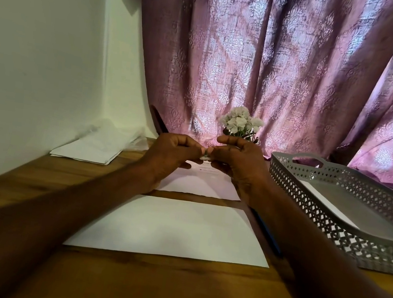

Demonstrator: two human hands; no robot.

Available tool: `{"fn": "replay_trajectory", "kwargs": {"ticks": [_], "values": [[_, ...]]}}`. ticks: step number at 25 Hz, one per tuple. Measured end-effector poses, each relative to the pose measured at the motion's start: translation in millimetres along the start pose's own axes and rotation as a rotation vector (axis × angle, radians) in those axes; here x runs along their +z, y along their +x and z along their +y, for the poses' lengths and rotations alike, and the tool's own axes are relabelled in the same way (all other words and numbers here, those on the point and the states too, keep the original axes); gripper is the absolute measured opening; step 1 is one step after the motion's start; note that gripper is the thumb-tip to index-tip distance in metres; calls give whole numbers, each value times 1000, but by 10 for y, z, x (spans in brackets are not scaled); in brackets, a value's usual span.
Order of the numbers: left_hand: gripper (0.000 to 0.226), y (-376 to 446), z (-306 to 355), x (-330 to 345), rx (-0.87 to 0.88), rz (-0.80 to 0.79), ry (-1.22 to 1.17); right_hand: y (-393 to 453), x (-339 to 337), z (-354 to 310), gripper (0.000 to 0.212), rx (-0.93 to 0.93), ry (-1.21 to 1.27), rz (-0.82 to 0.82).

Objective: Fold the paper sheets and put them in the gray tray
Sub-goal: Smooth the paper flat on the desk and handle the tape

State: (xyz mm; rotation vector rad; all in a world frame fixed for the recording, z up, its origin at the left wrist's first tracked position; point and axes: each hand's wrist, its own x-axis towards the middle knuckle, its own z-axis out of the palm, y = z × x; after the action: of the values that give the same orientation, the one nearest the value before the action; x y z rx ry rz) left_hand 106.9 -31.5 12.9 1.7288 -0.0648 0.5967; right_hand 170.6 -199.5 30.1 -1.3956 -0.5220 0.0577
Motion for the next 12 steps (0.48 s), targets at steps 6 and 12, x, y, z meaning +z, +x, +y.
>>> {"fn": "replay_trajectory", "kwargs": {"ticks": [6,12], "values": [[11,-19,11,17,-21,12,-44,-26,9,4,49,66,155,72],[24,-19,30,69,-69,12,-63,-29,14,-2,53,39,68,147]]}}
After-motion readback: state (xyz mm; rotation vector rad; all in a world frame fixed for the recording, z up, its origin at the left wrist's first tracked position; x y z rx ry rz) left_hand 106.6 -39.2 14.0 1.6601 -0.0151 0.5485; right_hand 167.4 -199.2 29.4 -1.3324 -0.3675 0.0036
